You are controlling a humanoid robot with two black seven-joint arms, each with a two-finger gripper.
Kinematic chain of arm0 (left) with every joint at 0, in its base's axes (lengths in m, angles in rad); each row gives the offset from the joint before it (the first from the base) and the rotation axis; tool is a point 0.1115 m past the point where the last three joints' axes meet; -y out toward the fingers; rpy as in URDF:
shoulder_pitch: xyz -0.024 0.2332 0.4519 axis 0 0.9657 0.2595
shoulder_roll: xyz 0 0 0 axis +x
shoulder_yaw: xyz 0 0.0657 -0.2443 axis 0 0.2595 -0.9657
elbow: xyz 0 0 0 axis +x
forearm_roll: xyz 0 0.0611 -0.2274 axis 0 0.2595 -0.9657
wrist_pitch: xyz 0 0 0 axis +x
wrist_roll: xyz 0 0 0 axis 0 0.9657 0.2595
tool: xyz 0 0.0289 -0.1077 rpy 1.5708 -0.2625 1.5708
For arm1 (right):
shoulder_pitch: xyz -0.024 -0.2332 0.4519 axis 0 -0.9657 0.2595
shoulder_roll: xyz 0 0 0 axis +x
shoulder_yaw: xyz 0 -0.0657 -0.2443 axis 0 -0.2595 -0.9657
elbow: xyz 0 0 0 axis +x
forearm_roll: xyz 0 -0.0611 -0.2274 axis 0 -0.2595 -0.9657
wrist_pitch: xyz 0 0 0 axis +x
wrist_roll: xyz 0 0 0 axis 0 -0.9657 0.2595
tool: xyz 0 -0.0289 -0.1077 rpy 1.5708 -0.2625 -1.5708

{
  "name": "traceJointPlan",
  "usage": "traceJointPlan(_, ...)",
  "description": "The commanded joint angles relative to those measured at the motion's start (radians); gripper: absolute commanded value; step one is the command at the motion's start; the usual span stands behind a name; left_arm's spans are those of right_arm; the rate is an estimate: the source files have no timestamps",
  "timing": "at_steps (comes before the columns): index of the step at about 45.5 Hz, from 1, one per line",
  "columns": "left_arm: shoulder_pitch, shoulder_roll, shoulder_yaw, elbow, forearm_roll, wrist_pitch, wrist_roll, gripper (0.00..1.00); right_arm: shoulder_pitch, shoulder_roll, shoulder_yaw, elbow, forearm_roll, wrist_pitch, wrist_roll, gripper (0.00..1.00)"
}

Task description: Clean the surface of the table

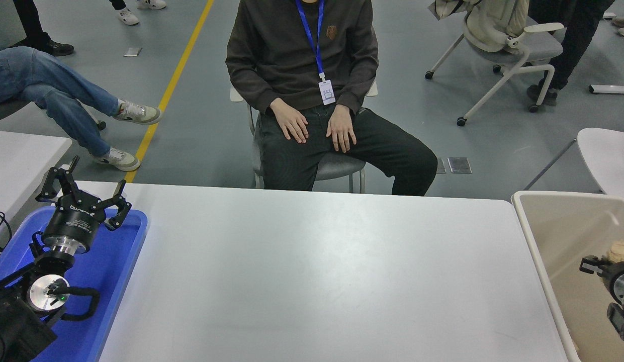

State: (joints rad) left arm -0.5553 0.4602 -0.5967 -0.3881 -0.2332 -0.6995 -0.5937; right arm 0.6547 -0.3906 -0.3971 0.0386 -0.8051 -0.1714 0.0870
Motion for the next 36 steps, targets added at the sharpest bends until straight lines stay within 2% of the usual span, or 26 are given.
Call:
traceJointPlan(1, 0.000, 0.000, 0.000, 0.001, 0.000, 0.000, 0.000, 1.00, -0.004, -0.001, 0.000, -0.003, 0.006, -0.010, -0.001, 1.00)
traceJointPlan(11, 0.000, 0.000, 0.000, 0.000, 0.000, 0.000, 0.000, 1.00, 0.002, -0.001, 0.014, -0.008, 0.023, -0.016, -0.003, 1.00)
traceJointPlan(19, 0.000, 0.000, 0.000, 0.000, 0.000, 0.000, 0.000, 1.00, -0.006, 0.045, 0.003, -0.150, 0.139, -0.017, -0.003, 1.00)
traceJointPlan(31, 0.000, 0.000, 0.000, 0.000, 0.000, 0.000, 0.000, 1.00, 0.011, 0.036, 0.021, -0.152, 0.204, -0.005, 0.004, 1.00)
traceJointPlan(36, 0.000, 0.000, 0.000, 0.001, 0.000, 0.000, 0.000, 1.00, 0.017, 0.039, 0.047, -0.155, 0.341, -0.007, 0.004, 1.00)
